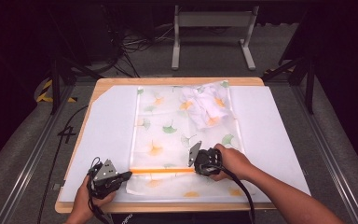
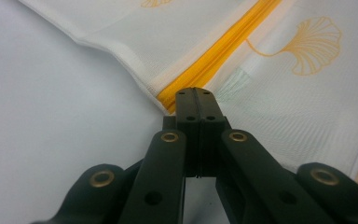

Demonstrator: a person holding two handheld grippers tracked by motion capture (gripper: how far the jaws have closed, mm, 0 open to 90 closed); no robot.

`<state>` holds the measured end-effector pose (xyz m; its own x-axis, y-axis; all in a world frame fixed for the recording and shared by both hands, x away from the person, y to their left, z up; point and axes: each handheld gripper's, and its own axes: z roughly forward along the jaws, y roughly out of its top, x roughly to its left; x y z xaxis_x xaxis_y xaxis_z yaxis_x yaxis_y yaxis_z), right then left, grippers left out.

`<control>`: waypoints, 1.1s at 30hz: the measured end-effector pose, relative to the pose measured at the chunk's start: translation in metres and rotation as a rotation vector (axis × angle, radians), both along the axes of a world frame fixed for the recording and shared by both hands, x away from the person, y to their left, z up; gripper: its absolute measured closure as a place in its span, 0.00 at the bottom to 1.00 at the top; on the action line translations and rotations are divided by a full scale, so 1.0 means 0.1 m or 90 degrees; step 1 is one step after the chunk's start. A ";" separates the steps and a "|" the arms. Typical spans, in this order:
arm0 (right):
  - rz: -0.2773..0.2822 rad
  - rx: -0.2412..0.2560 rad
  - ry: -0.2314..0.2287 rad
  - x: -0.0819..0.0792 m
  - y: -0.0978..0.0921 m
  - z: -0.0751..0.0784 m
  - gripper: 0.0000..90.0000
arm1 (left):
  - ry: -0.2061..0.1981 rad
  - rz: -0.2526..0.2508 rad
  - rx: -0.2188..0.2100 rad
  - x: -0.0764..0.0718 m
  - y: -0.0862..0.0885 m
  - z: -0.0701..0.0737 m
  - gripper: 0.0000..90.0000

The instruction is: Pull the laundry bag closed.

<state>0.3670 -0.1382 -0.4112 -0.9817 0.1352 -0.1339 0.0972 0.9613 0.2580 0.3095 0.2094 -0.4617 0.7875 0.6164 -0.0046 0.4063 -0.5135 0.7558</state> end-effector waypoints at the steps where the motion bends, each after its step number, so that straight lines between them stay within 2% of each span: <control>1: -0.002 -0.001 0.001 0.00 -0.03 0.00 0.94 | -0.002 0.001 0.002 0.00 0.00 0.00 1.00; 22: -0.052 -0.001 0.011 0.01 -0.59 0.02 0.94 | 0.002 0.000 -0.001 0.00 0.01 0.00 1.00; 33: -0.076 0.005 0.014 0.00 -0.77 0.03 0.94 | 0.002 0.000 -0.001 0.00 0.01 0.00 1.00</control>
